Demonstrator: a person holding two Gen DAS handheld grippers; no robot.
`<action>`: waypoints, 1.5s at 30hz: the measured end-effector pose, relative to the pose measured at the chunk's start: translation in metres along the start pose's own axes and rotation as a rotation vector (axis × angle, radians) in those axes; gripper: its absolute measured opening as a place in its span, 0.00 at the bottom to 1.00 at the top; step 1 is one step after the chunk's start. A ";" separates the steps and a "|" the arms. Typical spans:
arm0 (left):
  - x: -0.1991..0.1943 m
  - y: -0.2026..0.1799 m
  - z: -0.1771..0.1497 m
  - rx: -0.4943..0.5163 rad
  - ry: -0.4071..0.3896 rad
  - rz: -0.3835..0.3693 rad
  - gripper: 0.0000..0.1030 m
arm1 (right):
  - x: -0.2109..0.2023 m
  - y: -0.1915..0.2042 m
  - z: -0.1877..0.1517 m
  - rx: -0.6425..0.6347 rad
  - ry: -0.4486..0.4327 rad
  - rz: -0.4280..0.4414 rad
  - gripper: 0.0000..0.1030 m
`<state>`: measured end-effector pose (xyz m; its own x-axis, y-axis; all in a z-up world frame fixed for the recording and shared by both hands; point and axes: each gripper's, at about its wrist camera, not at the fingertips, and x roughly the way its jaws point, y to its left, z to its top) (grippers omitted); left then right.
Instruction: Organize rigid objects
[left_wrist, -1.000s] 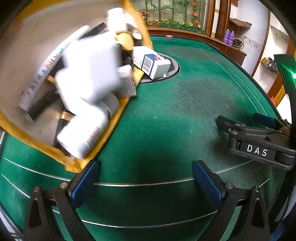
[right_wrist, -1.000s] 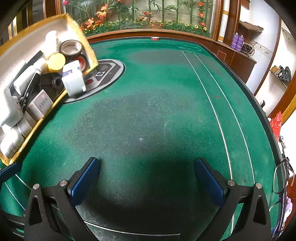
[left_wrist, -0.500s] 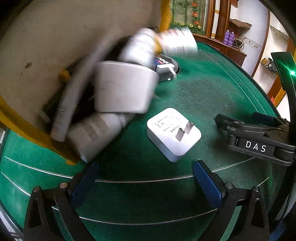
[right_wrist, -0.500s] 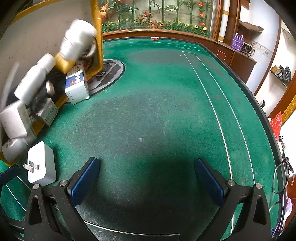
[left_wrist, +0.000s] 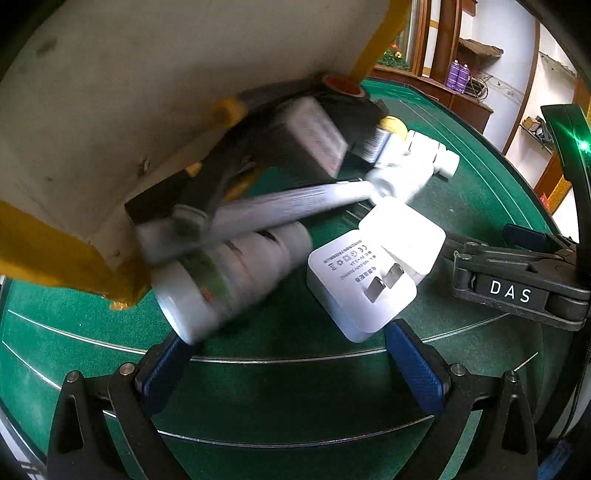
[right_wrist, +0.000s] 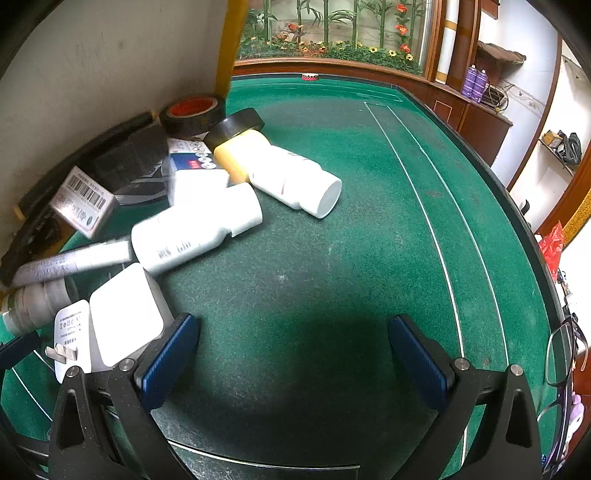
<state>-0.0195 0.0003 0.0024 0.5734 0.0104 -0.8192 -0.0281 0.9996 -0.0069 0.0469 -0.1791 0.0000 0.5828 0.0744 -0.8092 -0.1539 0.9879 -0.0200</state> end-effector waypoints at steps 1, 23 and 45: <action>0.000 -0.001 0.000 0.000 0.000 0.000 1.00 | 0.000 0.000 0.000 0.000 0.000 0.000 1.00; 0.002 -0.005 0.001 -0.002 -0.001 0.001 1.00 | 0.000 0.001 0.000 0.001 -0.002 0.000 1.00; -0.014 -0.003 -0.030 0.006 -0.082 -0.006 1.00 | 0.000 -0.001 0.000 0.003 -0.002 0.000 1.00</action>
<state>-0.0519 -0.0032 -0.0028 0.6385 0.0065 -0.7696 -0.0199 0.9998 -0.0081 0.0471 -0.1799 -0.0003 0.5848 0.0748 -0.8077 -0.1516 0.9883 -0.0183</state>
